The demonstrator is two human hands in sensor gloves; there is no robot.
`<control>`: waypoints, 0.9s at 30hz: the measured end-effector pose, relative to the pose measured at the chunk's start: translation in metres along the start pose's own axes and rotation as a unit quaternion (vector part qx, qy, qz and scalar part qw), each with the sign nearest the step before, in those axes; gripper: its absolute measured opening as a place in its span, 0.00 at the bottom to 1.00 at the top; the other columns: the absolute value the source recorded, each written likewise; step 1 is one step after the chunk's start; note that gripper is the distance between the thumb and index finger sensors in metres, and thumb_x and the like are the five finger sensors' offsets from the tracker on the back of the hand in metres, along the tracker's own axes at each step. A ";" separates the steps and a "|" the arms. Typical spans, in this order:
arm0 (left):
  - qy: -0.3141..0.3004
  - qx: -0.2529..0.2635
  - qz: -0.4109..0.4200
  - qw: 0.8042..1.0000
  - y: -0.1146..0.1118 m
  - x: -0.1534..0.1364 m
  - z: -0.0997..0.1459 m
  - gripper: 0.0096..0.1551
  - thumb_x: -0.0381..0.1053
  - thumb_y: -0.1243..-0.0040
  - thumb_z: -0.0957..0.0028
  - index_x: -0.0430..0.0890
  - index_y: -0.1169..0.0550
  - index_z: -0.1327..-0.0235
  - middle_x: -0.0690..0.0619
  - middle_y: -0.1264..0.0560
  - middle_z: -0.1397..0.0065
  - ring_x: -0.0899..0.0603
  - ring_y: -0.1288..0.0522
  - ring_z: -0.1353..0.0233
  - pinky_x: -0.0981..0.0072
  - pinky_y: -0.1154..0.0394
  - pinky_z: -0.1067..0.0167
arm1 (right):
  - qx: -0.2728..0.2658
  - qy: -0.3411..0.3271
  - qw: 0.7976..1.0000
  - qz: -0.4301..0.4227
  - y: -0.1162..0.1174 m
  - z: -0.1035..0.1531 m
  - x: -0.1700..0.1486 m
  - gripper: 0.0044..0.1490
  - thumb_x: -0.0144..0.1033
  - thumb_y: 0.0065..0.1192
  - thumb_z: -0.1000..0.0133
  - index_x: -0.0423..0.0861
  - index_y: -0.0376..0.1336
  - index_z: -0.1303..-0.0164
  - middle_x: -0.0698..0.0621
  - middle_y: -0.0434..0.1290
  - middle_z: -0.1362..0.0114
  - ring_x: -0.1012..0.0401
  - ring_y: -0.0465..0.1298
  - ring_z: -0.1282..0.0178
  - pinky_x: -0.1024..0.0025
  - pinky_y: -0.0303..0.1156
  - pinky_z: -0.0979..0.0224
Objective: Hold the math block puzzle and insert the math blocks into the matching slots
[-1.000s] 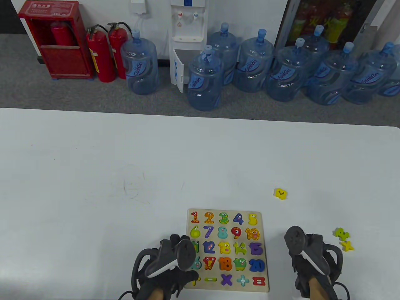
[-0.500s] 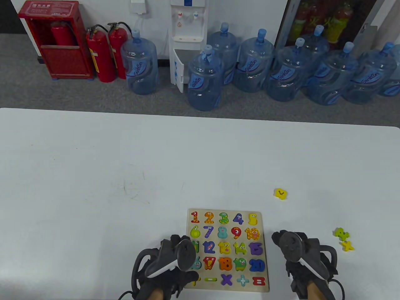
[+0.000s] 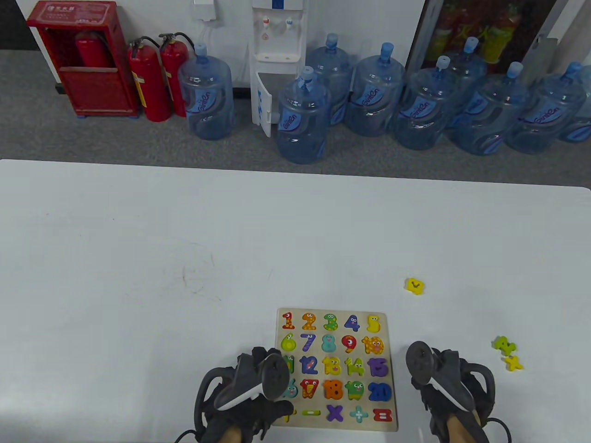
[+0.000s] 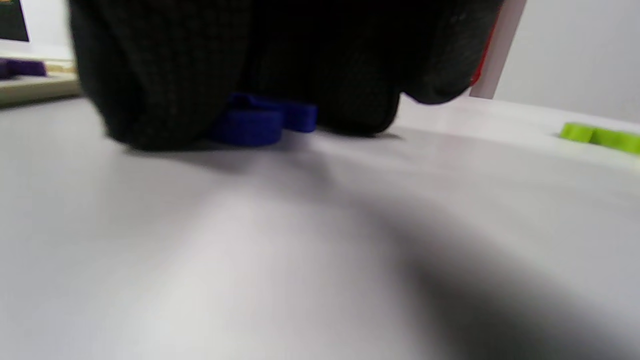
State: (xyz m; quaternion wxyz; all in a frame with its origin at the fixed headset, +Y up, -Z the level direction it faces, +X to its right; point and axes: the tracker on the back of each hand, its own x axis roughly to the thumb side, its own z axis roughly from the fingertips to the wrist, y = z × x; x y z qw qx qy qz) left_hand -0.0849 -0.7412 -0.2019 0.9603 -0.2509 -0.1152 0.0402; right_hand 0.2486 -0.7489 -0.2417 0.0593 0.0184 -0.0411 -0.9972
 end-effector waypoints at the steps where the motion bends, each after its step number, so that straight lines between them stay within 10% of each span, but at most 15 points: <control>1: 0.000 0.000 0.000 1.000 0.000 0.000 0.000 0.59 0.70 0.45 0.63 0.49 0.54 0.24 0.42 0.56 0.20 0.28 0.49 0.19 0.28 0.41 0.29 | -0.002 -0.004 1.000 0.000 0.000 0.000 0.002 0.41 0.40 0.71 0.70 0.57 0.66 0.41 0.54 0.72 0.34 0.57 0.76 0.38 0.59 0.72 0.32; 27: -0.001 -0.001 0.001 1.000 -0.001 -0.001 -0.001 0.59 0.70 0.46 0.63 0.49 0.54 0.24 0.42 0.56 0.20 0.28 0.49 0.19 0.28 0.41 0.28 | -0.042 -0.048 0.993 -0.103 -0.014 0.007 0.007 0.35 0.31 0.58 0.62 0.55 0.66 0.40 0.55 0.77 0.41 0.59 0.79 0.45 0.59 0.73 0.34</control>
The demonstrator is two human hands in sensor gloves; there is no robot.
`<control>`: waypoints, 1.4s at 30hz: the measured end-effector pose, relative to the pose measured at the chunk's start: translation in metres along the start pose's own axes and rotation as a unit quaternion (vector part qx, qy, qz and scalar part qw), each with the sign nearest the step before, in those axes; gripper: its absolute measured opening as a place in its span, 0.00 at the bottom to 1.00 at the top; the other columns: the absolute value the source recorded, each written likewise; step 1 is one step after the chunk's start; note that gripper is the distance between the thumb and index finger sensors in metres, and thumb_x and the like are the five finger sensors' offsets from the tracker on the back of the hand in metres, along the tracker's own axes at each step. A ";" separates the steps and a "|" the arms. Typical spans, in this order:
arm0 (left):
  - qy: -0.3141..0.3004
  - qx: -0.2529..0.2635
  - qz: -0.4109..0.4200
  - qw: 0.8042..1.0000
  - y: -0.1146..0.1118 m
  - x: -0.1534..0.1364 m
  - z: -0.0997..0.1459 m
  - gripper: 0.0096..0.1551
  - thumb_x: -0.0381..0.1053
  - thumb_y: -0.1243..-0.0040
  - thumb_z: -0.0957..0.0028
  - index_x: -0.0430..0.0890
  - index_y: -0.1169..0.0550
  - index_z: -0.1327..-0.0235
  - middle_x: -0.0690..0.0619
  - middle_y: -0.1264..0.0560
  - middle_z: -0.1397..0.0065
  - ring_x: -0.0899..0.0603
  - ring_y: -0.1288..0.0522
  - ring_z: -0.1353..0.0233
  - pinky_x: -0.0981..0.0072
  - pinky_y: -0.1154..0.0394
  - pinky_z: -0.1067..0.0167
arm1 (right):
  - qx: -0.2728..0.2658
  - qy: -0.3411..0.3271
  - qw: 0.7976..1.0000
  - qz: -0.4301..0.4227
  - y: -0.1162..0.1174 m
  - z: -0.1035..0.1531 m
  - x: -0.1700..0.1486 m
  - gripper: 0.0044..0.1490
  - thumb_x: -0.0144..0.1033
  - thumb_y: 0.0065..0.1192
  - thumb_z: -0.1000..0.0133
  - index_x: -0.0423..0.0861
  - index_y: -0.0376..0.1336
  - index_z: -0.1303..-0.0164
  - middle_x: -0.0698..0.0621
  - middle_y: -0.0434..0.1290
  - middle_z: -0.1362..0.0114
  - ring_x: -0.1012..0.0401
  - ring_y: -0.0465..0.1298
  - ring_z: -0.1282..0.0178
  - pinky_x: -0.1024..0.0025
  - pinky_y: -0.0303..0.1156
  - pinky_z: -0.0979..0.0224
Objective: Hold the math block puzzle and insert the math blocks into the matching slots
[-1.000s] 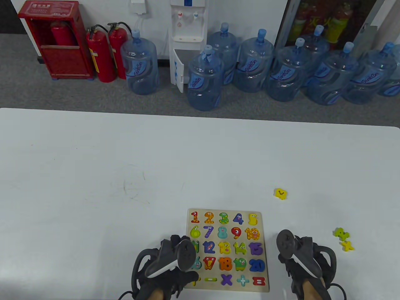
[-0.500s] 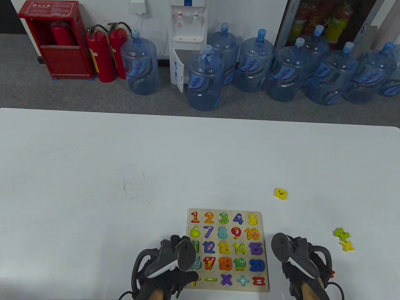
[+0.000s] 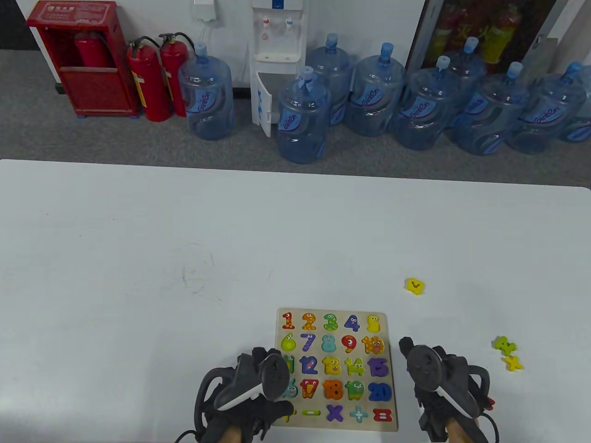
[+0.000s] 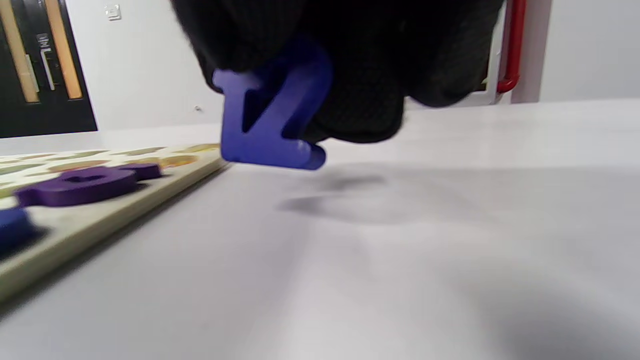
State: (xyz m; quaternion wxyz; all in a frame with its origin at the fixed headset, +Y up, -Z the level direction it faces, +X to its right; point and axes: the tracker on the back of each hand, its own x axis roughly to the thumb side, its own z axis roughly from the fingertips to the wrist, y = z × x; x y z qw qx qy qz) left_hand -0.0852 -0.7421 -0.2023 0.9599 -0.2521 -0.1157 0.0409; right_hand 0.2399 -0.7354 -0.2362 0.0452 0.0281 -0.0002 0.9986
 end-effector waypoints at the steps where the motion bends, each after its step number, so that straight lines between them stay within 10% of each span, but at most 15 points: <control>1: 0.000 0.000 0.000 1.000 0.000 0.000 0.000 0.59 0.70 0.46 0.63 0.49 0.54 0.24 0.44 0.56 0.19 0.28 0.49 0.19 0.28 0.41 0.28 | 0.016 -0.008 1.000 0.007 0.002 -0.001 0.002 0.35 0.31 0.58 0.62 0.56 0.67 0.41 0.55 0.78 0.42 0.59 0.79 0.46 0.59 0.73 0.35; 13: -0.001 -0.001 0.000 1.000 0.000 0.000 0.000 0.59 0.70 0.46 0.63 0.49 0.54 0.24 0.42 0.56 0.20 0.28 0.50 0.19 0.28 0.41 0.29 | 0.088 -0.046 0.995 -0.016 0.007 -0.002 0.005 0.33 0.32 0.59 0.63 0.59 0.69 0.45 0.56 0.78 0.42 0.60 0.79 0.45 0.60 0.73 0.34; 26: -0.002 -0.001 0.001 1.000 0.000 0.001 0.000 0.59 0.70 0.45 0.63 0.49 0.54 0.24 0.42 0.56 0.20 0.28 0.49 0.19 0.28 0.41 0.28 | 0.029 -0.009 1.000 -0.003 0.005 0.000 0.002 0.33 0.34 0.58 0.59 0.58 0.65 0.40 0.56 0.72 0.33 0.58 0.75 0.37 0.58 0.70 0.31; 42: -0.002 -0.001 0.001 1.000 -0.001 0.001 0.000 0.59 0.70 0.46 0.63 0.49 0.54 0.24 0.42 0.56 0.20 0.28 0.49 0.19 0.28 0.41 0.28 | 0.098 -0.026 0.993 0.067 0.011 0.002 0.012 0.49 0.40 0.75 0.70 0.55 0.61 0.34 0.53 0.67 0.29 0.55 0.71 0.32 0.54 0.67 0.28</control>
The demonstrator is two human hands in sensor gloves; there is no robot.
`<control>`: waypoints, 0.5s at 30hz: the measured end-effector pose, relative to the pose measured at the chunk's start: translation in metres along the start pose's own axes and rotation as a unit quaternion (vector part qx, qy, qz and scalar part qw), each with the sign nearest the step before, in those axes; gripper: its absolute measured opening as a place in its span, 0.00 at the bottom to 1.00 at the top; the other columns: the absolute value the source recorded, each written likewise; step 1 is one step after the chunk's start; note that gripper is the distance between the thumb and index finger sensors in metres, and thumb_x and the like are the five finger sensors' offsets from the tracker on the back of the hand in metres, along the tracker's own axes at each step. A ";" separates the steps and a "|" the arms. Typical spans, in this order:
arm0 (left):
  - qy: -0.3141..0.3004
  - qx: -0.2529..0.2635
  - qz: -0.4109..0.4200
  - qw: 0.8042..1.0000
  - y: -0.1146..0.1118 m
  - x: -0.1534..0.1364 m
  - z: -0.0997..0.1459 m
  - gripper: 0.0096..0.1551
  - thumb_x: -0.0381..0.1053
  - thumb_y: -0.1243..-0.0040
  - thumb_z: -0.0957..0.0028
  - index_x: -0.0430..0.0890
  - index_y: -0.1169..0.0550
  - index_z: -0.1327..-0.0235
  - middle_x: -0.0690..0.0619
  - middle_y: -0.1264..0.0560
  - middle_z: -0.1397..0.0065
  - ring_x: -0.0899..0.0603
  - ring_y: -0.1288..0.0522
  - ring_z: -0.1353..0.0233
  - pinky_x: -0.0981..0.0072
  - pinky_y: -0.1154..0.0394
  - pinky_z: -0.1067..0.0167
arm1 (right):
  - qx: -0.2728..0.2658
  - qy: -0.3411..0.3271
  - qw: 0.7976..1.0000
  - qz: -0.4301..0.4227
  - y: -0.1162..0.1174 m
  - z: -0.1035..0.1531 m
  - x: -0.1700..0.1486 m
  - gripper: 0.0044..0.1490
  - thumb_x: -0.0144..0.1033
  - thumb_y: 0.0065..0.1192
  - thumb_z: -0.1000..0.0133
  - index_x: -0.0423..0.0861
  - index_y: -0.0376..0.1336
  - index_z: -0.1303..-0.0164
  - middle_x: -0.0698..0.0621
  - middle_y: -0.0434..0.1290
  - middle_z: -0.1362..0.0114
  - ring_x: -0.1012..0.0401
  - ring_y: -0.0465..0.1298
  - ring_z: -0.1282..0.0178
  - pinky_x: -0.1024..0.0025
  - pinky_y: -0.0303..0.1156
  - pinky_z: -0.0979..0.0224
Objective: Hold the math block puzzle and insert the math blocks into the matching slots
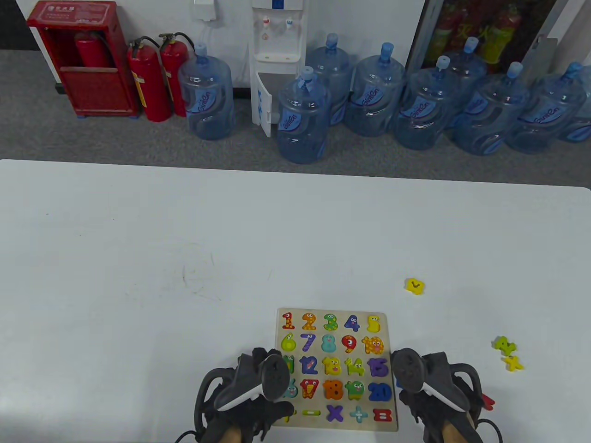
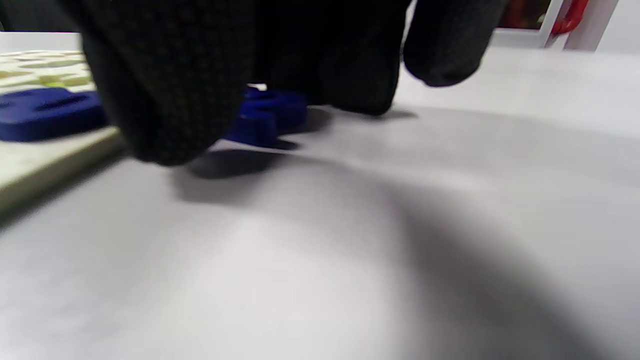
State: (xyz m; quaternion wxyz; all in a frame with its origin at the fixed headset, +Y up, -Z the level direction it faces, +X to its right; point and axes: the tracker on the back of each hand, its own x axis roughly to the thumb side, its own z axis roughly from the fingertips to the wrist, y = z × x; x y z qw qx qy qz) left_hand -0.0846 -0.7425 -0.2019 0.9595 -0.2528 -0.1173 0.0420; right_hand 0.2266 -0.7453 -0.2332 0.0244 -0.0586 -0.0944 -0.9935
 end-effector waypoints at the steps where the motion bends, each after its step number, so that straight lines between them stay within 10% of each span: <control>1: 0.000 0.000 0.000 1.000 0.000 0.000 0.000 0.59 0.70 0.46 0.63 0.49 0.54 0.24 0.42 0.56 0.20 0.28 0.49 0.19 0.28 0.41 0.29 | -0.004 0.002 1.000 -0.007 0.001 -0.002 0.000 0.49 0.40 0.75 0.71 0.55 0.62 0.35 0.53 0.67 0.30 0.55 0.71 0.34 0.54 0.67 0.28; 15: 0.000 0.001 0.000 1.000 0.000 0.000 0.000 0.59 0.70 0.46 0.63 0.49 0.54 0.24 0.42 0.56 0.20 0.28 0.49 0.19 0.28 0.41 0.29 | -0.055 0.021 0.998 0.012 -0.002 -0.003 0.000 0.42 0.36 0.73 0.68 0.55 0.65 0.38 0.53 0.70 0.32 0.57 0.74 0.38 0.55 0.69 0.30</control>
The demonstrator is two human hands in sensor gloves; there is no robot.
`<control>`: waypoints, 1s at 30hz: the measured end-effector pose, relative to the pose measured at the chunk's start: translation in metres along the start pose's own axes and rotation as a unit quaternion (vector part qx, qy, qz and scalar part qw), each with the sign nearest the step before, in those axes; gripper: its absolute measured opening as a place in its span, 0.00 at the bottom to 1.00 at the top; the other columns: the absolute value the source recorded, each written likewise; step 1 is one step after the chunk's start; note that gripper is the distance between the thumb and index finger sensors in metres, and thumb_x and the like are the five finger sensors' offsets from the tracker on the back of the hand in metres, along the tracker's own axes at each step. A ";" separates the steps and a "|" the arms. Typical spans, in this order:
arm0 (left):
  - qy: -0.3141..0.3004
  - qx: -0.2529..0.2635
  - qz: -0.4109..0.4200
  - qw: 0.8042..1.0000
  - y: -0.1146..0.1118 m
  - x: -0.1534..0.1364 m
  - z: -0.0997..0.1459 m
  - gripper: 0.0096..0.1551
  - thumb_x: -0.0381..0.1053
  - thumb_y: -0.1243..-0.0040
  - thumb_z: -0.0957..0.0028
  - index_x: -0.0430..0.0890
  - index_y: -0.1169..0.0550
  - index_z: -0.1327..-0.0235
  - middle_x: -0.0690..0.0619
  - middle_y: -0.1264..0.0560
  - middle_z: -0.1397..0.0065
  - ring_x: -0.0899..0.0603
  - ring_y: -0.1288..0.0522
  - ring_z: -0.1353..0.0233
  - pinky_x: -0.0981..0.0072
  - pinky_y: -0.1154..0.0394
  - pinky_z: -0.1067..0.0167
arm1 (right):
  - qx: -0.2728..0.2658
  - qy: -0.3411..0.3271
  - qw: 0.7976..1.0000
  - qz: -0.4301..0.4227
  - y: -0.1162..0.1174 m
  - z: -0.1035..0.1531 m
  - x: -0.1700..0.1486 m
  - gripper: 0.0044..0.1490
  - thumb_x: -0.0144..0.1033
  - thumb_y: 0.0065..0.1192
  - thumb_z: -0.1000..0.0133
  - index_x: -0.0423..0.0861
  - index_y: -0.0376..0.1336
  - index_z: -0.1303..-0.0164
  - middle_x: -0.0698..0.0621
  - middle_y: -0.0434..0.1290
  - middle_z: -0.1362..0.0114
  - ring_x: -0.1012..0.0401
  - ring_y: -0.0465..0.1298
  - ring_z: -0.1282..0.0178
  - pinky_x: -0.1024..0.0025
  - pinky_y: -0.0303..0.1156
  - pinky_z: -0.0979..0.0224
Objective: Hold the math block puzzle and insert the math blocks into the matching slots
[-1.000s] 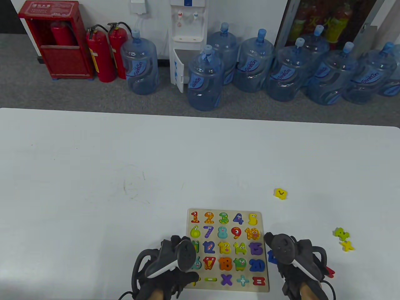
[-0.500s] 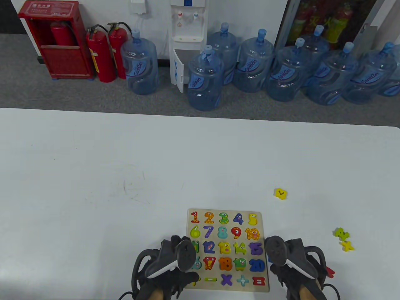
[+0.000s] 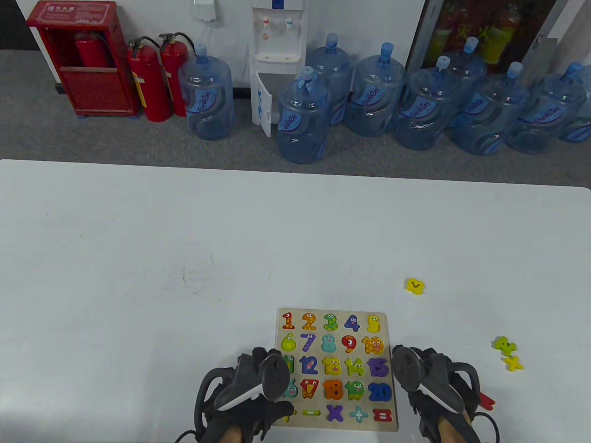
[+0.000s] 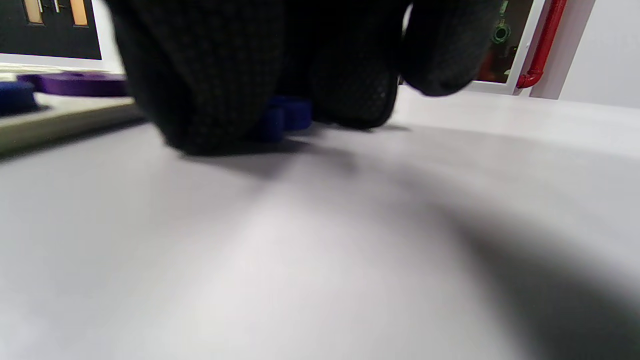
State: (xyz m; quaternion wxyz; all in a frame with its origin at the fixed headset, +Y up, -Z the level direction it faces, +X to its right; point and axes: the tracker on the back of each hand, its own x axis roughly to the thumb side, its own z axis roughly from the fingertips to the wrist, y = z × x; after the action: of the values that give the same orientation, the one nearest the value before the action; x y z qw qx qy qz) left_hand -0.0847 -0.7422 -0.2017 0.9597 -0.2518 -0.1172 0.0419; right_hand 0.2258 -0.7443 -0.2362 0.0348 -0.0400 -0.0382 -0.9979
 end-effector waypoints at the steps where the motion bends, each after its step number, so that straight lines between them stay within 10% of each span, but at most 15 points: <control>1: 0.000 0.001 0.000 1.000 0.000 0.000 0.000 0.59 0.70 0.45 0.63 0.49 0.54 0.24 0.42 0.56 0.20 0.28 0.49 0.19 0.28 0.41 0.29 | -0.001 -0.001 1.000 0.002 0.000 0.000 0.000 0.43 0.36 0.73 0.68 0.55 0.65 0.38 0.53 0.70 0.32 0.57 0.74 0.38 0.55 0.69 0.30; 13: 0.006 -0.001 0.001 1.000 0.001 -0.001 0.000 0.59 0.70 0.45 0.63 0.49 0.54 0.24 0.42 0.56 0.20 0.28 0.49 0.19 0.28 0.41 0.28 | -0.044 -0.057 0.997 -0.032 -0.023 0.000 0.029 0.42 0.36 0.73 0.68 0.54 0.65 0.38 0.53 0.70 0.32 0.56 0.74 0.37 0.55 0.69 0.29; 30: 0.021 0.004 -0.003 1.000 0.003 -0.005 0.000 0.59 0.70 0.45 0.63 0.49 0.54 0.24 0.42 0.56 0.20 0.28 0.49 0.19 0.28 0.41 0.29 | 0.003 -0.159 0.987 0.007 -0.035 -0.021 0.165 0.41 0.36 0.72 0.66 0.55 0.65 0.37 0.53 0.70 0.32 0.56 0.74 0.36 0.54 0.69 0.29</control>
State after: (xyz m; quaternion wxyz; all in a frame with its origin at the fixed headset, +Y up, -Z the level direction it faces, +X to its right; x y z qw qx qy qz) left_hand -0.0896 -0.7405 -0.2041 0.9632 -0.2479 -0.0978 0.0342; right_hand 0.0578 -0.7217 -0.2463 0.0351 -0.1981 -0.0463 -0.9785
